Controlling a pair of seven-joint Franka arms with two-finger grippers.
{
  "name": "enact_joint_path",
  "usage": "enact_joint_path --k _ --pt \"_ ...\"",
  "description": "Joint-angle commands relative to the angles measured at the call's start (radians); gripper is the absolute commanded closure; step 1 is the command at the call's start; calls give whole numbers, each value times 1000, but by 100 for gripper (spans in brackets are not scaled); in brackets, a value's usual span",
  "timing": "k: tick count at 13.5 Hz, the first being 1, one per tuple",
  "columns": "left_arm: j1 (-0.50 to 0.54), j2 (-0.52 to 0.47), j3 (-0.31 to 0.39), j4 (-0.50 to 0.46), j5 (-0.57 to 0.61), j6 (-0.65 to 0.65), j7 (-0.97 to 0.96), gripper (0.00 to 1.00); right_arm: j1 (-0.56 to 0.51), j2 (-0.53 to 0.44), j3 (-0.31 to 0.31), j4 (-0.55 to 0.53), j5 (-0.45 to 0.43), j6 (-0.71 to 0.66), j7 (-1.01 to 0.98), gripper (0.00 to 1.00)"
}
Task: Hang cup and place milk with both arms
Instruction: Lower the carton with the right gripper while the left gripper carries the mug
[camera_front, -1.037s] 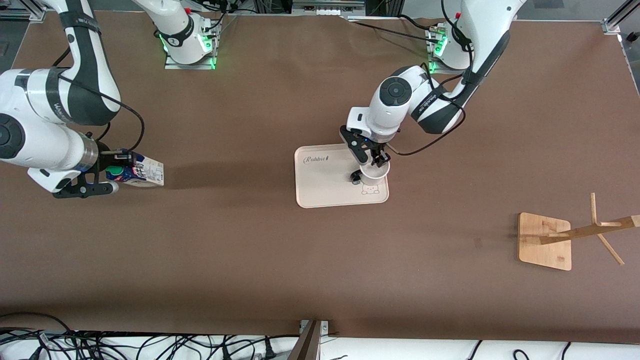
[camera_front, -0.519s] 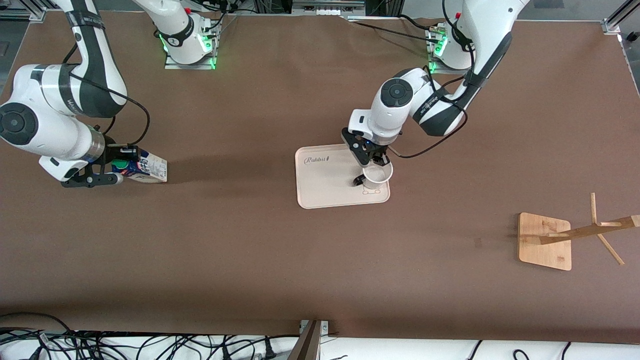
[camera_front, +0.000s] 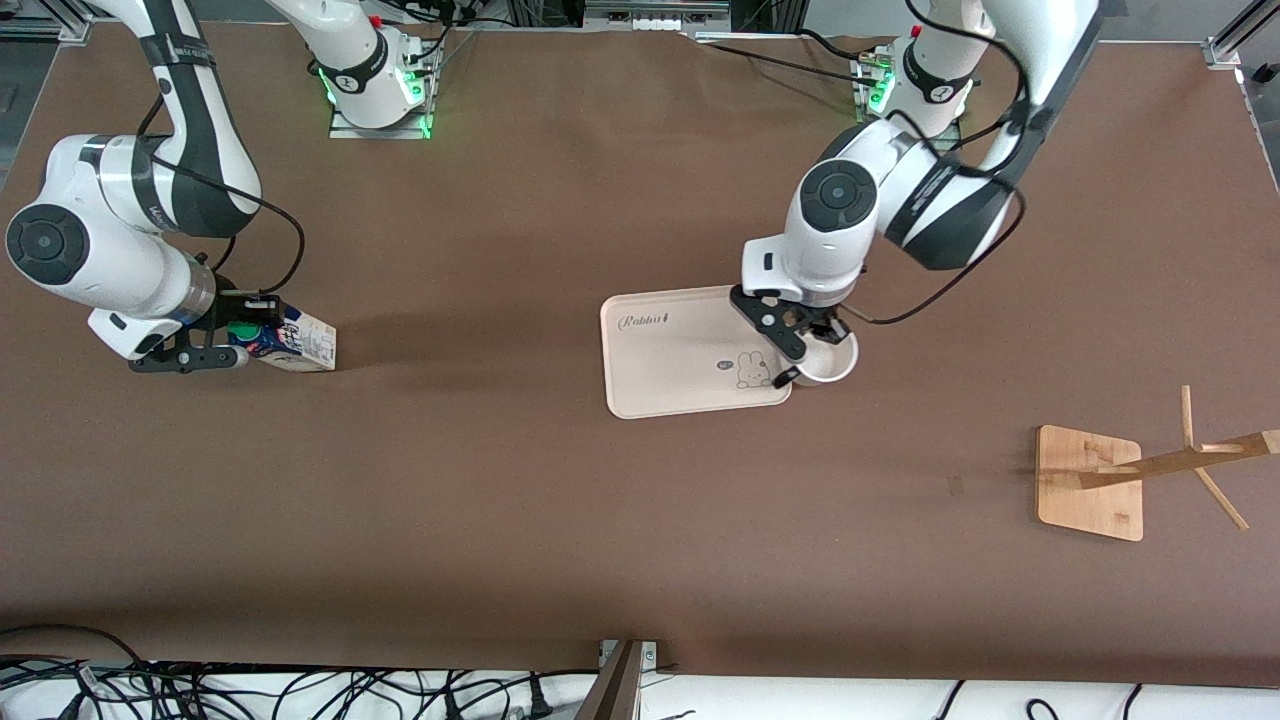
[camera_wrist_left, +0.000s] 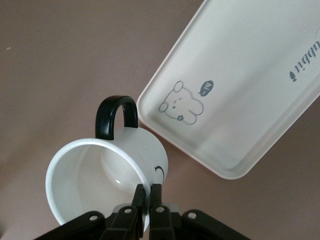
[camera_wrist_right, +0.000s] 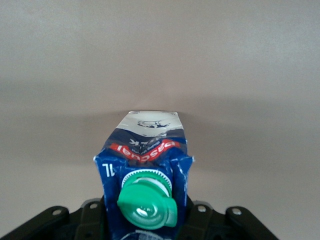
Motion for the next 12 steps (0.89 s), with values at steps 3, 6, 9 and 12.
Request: enact_joint_path --k 3,6,9,12 --pt "136 -5 -4 183 -84 -274 -63 100 -27 -29 6 -32 -6 16 -14 21" --pt "290 -23 -11 216 -123 -331 -50 100 -36 -29 6 -30 -6 10 -7 0" --pt "371 -38 -8 288 -123 -408 -50 100 -38 -32 6 -24 -6 5 -2 0" --pt "422 -37 -4 368 -114 -459 -53 100 -38 -63 6 2 -6 -22 -11 0"
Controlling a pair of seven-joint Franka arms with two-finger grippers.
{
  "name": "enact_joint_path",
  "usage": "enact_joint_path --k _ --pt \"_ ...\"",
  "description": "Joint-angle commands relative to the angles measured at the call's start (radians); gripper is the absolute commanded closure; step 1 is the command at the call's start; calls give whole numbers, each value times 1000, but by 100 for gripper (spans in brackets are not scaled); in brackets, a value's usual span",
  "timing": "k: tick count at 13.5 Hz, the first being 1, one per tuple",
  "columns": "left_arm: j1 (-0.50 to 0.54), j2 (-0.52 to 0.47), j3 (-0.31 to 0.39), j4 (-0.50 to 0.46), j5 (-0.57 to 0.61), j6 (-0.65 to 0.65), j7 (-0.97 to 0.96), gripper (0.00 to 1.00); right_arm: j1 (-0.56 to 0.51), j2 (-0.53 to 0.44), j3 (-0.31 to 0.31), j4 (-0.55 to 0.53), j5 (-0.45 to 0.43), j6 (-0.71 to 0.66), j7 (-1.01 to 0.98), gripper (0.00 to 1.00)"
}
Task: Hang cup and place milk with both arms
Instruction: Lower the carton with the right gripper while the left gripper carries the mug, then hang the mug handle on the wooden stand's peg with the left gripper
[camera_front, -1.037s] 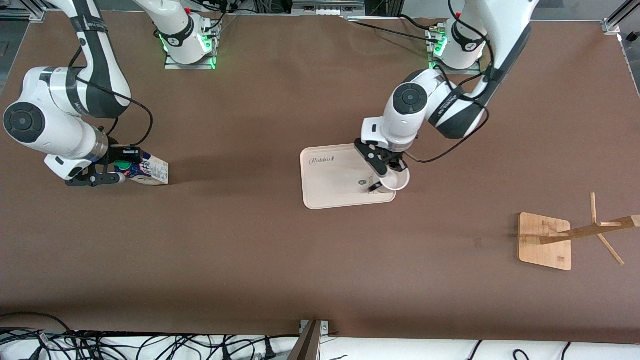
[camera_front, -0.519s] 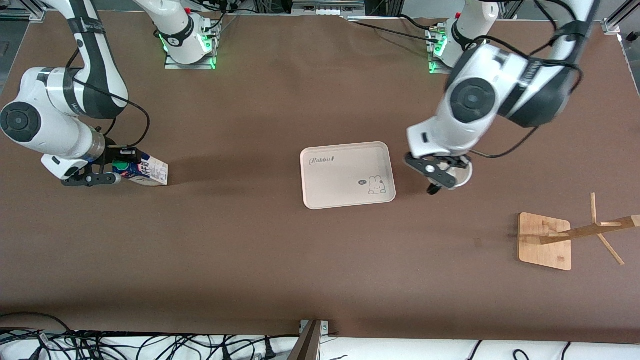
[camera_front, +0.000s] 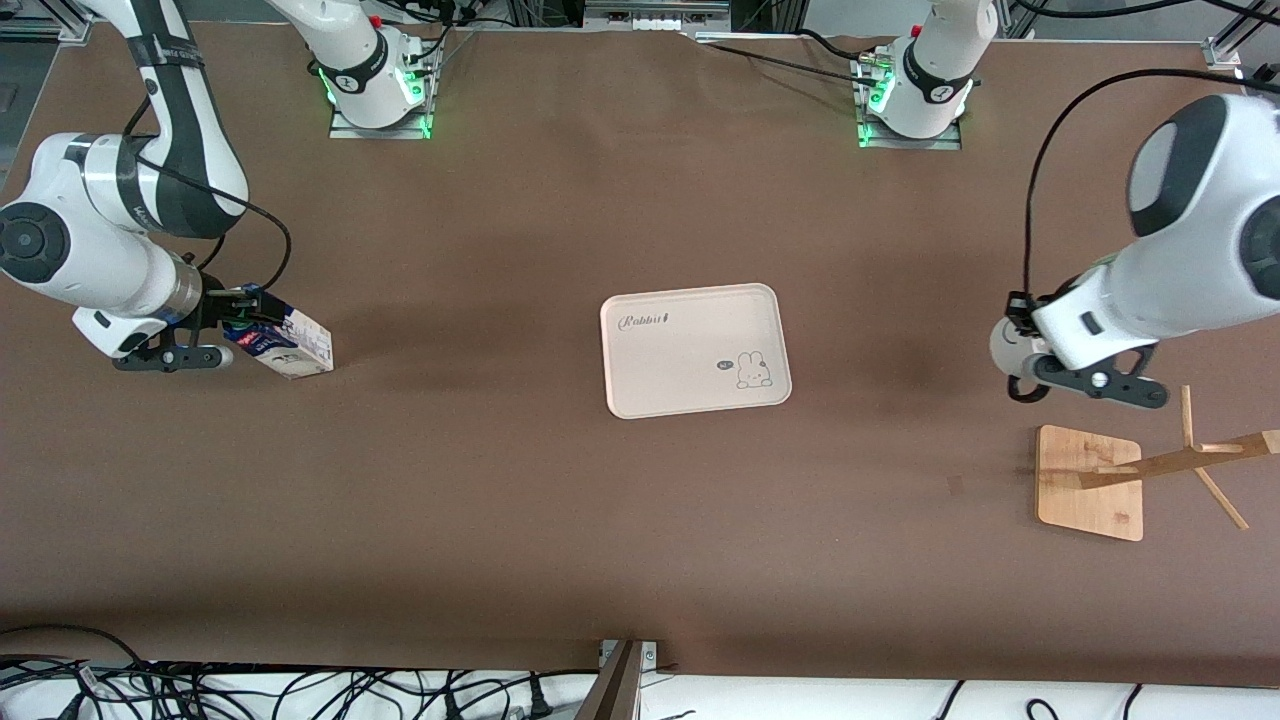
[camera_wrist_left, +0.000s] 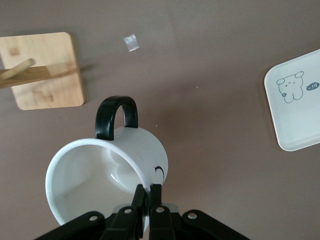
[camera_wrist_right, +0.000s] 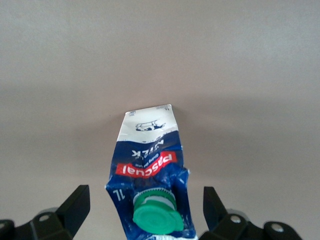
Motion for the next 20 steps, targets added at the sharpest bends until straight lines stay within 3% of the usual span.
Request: enact_joint_path --k 1,7,10,12,14,15,20 --pt "46 -12 -10 69 -3 -45 -2 100 -11 -64 7 20 -6 -47 -11 0" --pt "148 -6 -8 83 5 20 44 100 -11 -90 9 322 -6 -310 -39 0" --pt "157 -5 -7 90 5 26 44 100 -12 -94 7 382 18 -360 -36 0" --pt "155 -4 -7 92 2 43 44 100 -12 -96 9 411 73 -447 -34 0" --pt "149 0 -8 92 32 87 44 100 -14 -94 -16 416 199 -475 -37 0" --pt "148 6 -10 93 40 92 44 100 -14 -94 -25 420 209 -476 -37 0" --pt "146 22 -7 93 65 155 44 100 -12 -96 -1 442 56 -475 -30 0"
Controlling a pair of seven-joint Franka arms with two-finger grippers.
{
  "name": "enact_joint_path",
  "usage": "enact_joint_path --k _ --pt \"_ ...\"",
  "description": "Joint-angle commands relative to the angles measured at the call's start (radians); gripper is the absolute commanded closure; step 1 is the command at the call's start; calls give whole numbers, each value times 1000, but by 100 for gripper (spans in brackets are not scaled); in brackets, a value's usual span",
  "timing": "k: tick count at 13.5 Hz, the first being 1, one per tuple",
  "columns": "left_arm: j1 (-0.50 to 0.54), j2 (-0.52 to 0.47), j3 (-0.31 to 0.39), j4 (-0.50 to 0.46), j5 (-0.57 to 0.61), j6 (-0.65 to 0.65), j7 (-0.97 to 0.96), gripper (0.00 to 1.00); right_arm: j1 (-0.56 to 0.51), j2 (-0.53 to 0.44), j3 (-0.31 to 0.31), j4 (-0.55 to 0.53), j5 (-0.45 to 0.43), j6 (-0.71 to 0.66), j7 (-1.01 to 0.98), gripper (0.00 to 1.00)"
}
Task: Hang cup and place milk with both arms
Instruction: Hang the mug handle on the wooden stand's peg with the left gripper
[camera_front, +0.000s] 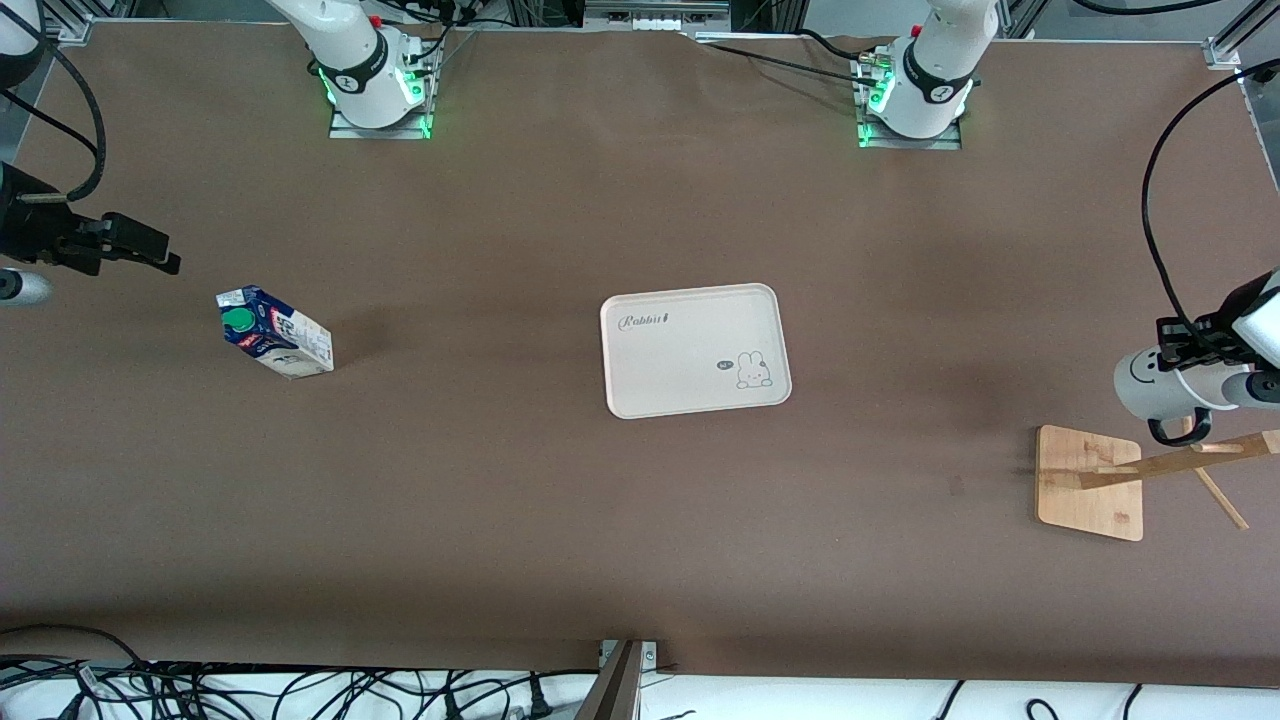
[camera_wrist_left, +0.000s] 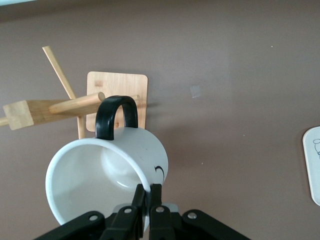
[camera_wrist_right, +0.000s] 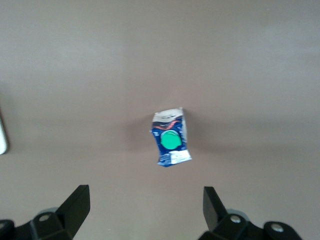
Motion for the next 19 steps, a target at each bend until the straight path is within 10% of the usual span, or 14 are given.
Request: enact_joint_path --k 1,15,16,17,19 --pt "-1 11 -2 15 29 25 16 100 -9 8 30 32 -51 -14 -13 0" --pt "14 46 65 -4 30 101 136 89 29 62 31 155 -81 -43 -22 0" --pt "16 52 67 -4 33 101 143 84 31 63 31 158 -81 -58 -23 0" --pt "14 54 67 -4 32 102 163 18 31 72 31 176 -82 -93 -22 0" --pt "14 57 67 -2 22 101 175 0 31 94 31 209 -84 -129 -22 0"
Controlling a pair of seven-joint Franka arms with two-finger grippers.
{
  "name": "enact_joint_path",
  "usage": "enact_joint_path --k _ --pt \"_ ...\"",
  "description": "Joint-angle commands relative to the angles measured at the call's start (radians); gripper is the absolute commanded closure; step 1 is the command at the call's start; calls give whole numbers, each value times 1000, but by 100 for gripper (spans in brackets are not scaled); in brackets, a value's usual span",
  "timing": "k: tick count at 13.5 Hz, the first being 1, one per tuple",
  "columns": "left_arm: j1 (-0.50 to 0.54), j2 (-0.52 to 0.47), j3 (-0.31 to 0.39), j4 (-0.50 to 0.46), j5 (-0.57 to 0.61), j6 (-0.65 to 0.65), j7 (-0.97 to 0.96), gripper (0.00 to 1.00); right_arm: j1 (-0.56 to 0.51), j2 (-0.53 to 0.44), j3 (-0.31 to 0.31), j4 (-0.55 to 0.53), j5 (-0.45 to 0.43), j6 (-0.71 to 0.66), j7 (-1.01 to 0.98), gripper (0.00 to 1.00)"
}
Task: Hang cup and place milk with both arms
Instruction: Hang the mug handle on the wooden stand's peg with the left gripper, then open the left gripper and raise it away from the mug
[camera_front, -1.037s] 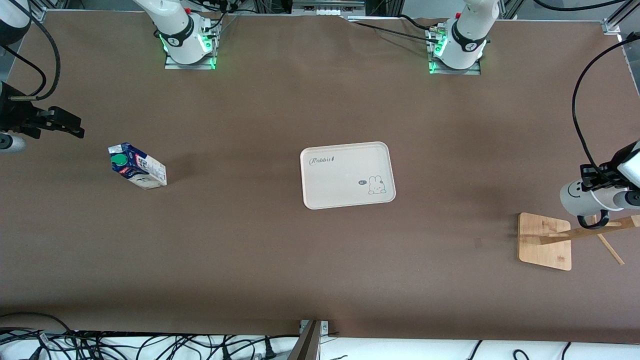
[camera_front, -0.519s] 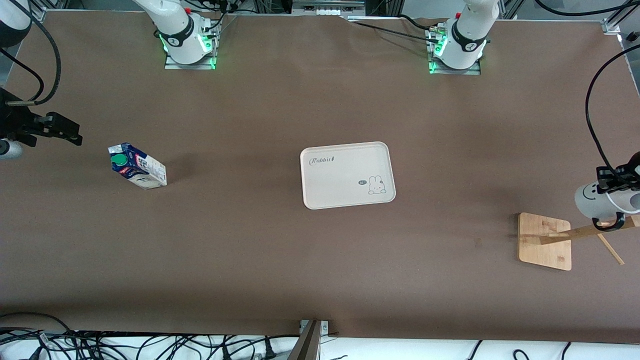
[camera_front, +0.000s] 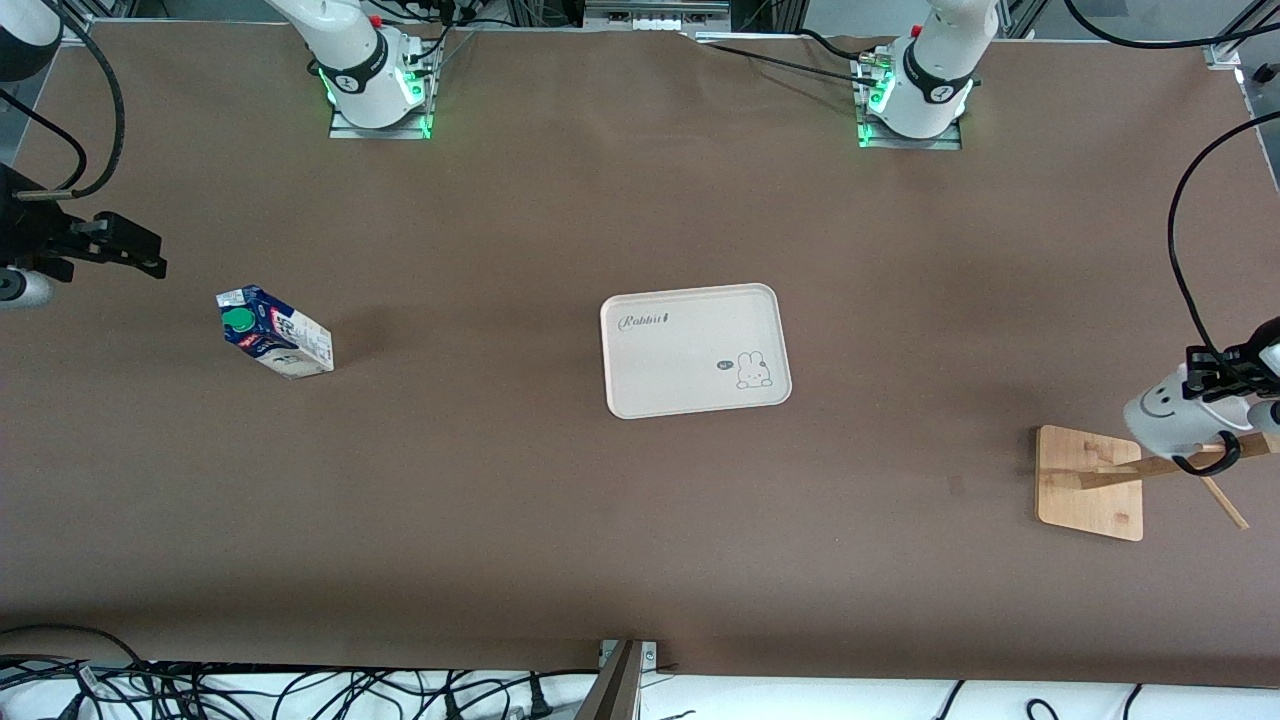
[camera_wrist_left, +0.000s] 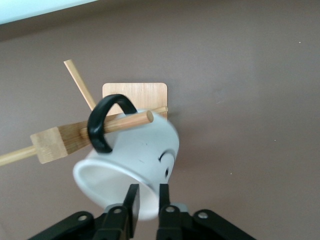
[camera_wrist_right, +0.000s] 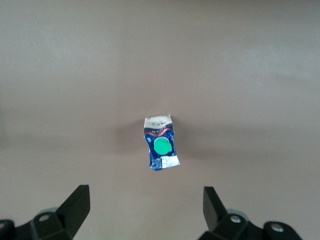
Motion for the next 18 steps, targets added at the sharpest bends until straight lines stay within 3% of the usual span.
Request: enact_joint_path --k 1,4,6,10,13,18 --pt "2 -2 0 0 7 7 28 0 4 36 -1 65 -16 -44 -14 0" --pt "-6 -14 -14 9 0 -17 28 0 4 36 1 65 -11 -37 -6 0" --pt "-8 -31 -67 20 -28 -95 17 0 4 36 -1 65 -7 -34 -8 0" --pt "-32 -173 -45 -64 -153 -155 -10 0 4 36 1 65 -7 -34 -12 0" --pt "-113 -291 62 -179 -250 -160 -18 0 5 36 5 65 -7 -34 -11 0" --pt "-331 -408 300 -316 -273 -152 -46 0 5 36 7 65 -7 -34 -11 0"
